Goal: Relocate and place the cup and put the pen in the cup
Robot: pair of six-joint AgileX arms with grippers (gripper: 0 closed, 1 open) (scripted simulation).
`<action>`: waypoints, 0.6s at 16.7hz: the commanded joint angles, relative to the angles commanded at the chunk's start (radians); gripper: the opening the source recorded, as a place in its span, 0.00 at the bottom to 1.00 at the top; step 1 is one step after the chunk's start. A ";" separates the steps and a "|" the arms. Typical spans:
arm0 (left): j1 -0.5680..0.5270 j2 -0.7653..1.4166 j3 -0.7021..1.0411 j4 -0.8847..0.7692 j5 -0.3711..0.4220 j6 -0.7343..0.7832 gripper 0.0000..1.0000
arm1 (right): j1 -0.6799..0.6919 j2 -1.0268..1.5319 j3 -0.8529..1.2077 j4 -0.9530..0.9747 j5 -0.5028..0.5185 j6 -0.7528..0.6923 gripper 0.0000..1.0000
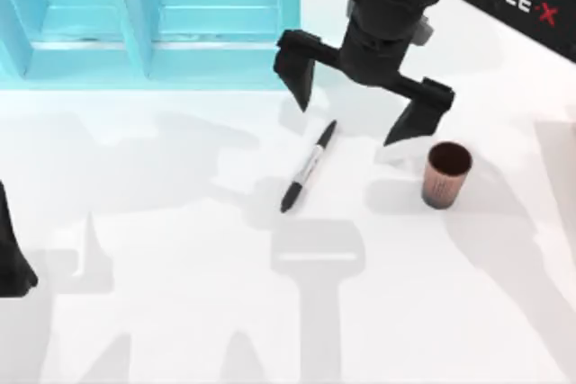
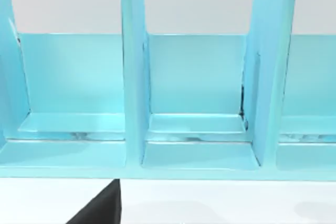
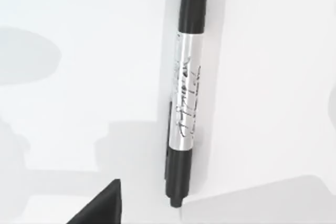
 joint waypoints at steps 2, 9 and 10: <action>0.000 0.000 0.000 0.000 0.000 0.000 1.00 | 0.020 0.011 -0.029 0.071 -0.011 0.068 1.00; 0.000 0.000 0.000 0.000 0.000 0.000 1.00 | 0.027 0.012 -0.046 0.110 -0.017 0.106 1.00; 0.000 0.000 0.000 0.000 0.000 0.000 1.00 | 0.028 0.016 -0.049 0.113 -0.016 0.106 1.00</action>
